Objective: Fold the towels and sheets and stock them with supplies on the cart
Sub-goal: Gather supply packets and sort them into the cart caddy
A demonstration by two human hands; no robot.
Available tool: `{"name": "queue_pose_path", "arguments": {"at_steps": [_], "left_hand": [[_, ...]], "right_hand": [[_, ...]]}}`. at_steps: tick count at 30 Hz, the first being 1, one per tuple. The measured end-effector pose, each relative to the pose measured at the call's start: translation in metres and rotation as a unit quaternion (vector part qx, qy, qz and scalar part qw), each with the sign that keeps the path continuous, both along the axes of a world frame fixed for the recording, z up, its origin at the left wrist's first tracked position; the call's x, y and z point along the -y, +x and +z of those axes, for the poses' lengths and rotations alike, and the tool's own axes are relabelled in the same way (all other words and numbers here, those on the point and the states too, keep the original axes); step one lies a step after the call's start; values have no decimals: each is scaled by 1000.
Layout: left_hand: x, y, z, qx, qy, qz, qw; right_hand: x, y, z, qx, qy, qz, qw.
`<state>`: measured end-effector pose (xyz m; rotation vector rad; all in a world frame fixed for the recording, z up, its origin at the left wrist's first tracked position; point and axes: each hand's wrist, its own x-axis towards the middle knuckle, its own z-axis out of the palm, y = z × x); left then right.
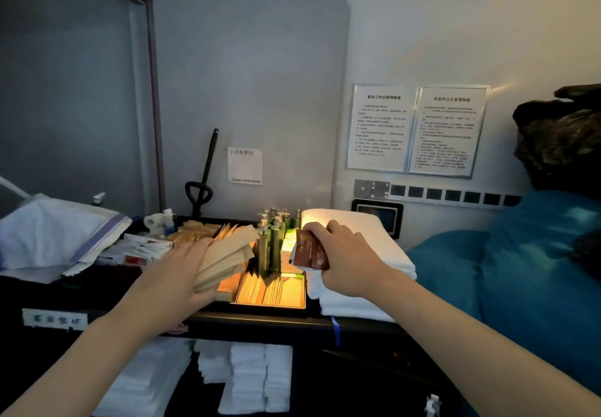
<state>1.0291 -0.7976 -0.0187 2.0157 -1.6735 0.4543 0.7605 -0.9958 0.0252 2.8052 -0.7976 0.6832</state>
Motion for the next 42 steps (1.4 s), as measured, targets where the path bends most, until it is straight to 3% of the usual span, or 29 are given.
{"name": "queue_pose_path", "arguments": {"at_steps": [14,23,33,42], "left_hand": [[62,170,-47,-93,46,50,993],[85,252,-70,-115,85,138,980],[117,313,-81,-136,231,204,942],[148,351,-106,-168,361,186,898]], "right_hand": [[78,196,-31,-9,51,54,997],[139,310,-60,-31,99,103,989],[193,429,-93,-47,173,196,964],[201,483,-130,-76,249,250,933]]}}
